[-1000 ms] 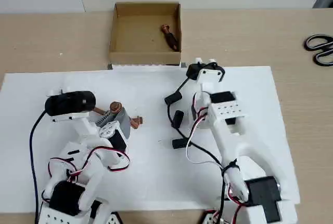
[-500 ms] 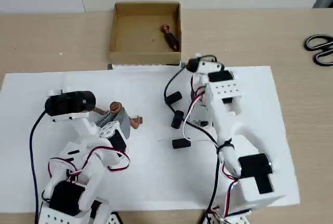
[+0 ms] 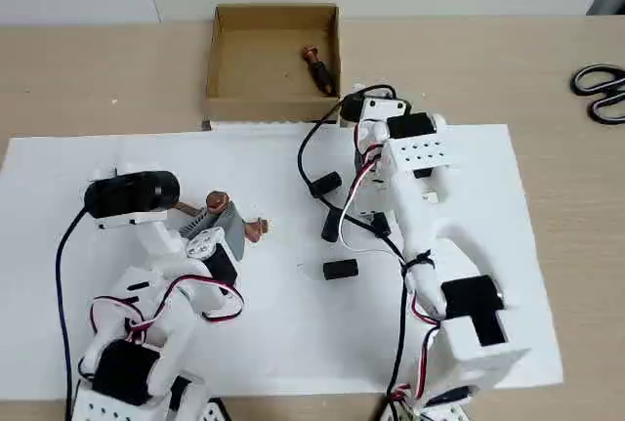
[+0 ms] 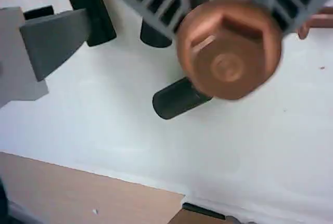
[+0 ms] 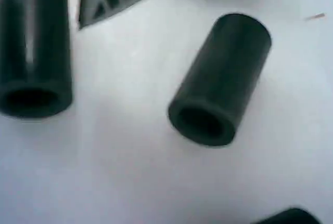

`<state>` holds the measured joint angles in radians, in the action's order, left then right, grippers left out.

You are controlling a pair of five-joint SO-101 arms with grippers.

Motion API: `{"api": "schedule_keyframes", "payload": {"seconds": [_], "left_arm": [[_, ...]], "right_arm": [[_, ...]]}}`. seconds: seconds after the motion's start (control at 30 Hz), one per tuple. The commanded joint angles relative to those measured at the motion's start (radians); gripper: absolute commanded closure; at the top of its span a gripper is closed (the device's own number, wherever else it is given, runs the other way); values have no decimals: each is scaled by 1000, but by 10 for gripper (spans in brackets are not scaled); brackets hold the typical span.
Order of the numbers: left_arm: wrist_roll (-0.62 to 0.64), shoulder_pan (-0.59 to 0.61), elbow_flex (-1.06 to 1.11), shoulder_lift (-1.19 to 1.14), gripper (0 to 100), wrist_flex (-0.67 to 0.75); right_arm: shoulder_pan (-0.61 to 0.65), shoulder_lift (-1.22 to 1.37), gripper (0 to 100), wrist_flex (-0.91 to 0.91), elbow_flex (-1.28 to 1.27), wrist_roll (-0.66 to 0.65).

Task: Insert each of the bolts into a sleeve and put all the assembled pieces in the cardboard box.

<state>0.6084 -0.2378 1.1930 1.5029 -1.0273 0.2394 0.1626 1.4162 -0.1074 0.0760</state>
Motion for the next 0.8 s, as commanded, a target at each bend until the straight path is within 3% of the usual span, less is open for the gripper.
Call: {"api": "schedule_keyframes", "payload": {"seconds": [0.0, 0.77], "left_arm": [[-5, 8, -7, 9, 995, 28], [-5, 8, -7, 9, 995, 28]], "right_arm": [[8, 12, 858, 5, 41, -11], [7, 119, 859, -59, 58, -68]]}}
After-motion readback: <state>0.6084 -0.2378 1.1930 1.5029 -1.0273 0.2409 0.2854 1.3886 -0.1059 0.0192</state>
